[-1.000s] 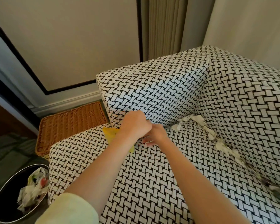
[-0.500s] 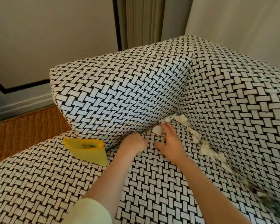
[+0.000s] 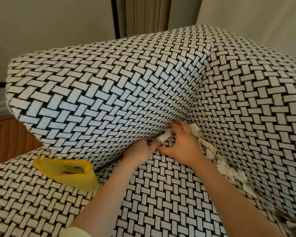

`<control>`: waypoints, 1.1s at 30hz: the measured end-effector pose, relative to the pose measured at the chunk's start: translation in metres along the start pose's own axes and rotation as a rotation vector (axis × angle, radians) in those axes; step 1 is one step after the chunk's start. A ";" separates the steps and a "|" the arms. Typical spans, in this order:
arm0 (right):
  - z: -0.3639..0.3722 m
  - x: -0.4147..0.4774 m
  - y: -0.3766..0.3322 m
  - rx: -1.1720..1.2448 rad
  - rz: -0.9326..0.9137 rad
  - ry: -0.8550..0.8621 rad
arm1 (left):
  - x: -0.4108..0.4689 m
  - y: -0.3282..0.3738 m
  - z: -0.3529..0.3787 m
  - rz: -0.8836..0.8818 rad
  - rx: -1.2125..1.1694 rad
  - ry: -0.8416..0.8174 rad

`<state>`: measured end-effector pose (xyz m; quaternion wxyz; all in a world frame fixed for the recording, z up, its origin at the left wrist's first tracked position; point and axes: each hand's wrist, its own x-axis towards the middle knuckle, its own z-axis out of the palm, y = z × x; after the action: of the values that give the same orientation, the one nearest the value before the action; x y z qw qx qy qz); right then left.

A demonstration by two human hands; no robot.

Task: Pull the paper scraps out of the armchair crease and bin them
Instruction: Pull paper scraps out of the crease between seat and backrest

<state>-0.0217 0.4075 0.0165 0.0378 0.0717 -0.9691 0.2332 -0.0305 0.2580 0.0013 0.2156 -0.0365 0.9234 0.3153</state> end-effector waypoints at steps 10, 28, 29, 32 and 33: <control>0.003 0.036 0.008 0.034 0.287 -0.129 | 0.010 0.033 -0.005 0.094 -0.254 -0.127; 0.009 0.037 0.013 0.190 0.352 -0.015 | 0.016 0.039 0.005 0.213 -0.323 -0.136; 0.009 0.036 0.013 0.198 0.353 0.005 | 0.017 0.039 0.005 0.221 -0.318 -0.138; 0.008 0.034 0.010 0.223 0.353 0.058 | 0.019 0.038 0.006 0.233 -0.303 -0.133; 0.008 0.033 0.010 0.238 0.355 0.065 | 0.020 0.038 0.007 0.235 -0.296 -0.135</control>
<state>-0.0565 0.4083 0.0083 0.0186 -0.1038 -0.9304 0.3511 -0.0535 0.2934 0.0097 0.2310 0.0614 0.8484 0.4723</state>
